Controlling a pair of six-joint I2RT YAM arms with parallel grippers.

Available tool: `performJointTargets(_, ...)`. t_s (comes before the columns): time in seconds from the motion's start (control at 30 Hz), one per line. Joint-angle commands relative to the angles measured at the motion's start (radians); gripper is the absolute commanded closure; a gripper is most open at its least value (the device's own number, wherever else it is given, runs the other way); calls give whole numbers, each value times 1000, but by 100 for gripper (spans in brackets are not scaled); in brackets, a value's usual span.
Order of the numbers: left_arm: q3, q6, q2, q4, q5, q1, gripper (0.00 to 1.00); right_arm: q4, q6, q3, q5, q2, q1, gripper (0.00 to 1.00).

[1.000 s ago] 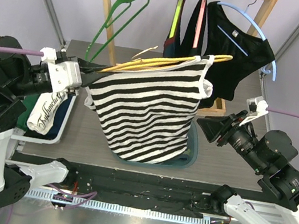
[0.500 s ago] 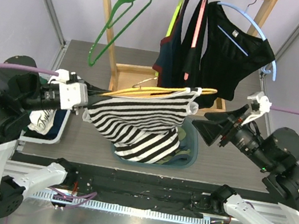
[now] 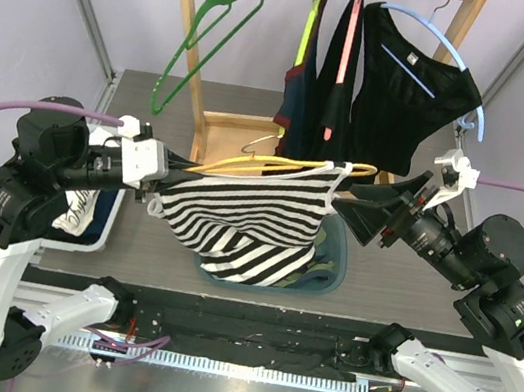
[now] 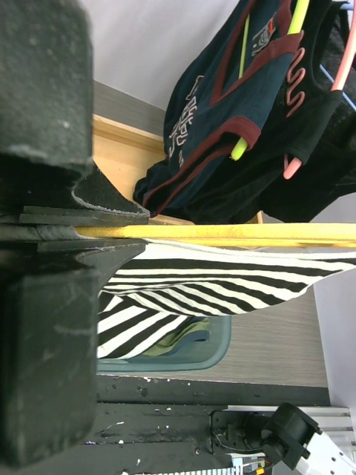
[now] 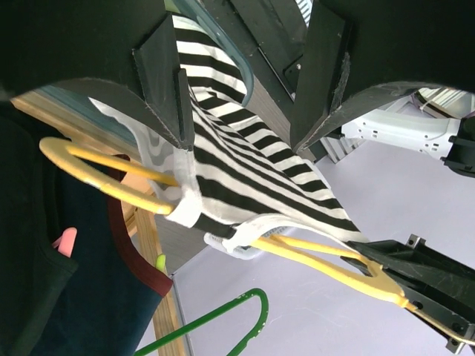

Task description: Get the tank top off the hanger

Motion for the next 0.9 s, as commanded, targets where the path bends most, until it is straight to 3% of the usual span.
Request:
performJointTargets(0.0, 14, -18, -14, 76, 41, 4, 100, 81, 10, -10, -6, 15, -1, 38)
performJointTargets(0.33, 28, -35, -11, 67, 64, 7, 100, 124, -8, -27, 25, 35, -1, 39)
performJointTargets(0.53, 32, -41, -14, 64, 70, 7, 100, 156, -8, -39, 25, 62, -1, 45)
performJointTargets(0.73, 39, -50, -13, 64, 80, 10, 100, 220, 12, -45, 0, 87, -1, 55)
performJointTargets(0.87, 39, -52, -11, 64, 83, 12, 100, 227, 22, -33, -20, 93, -1, 73)
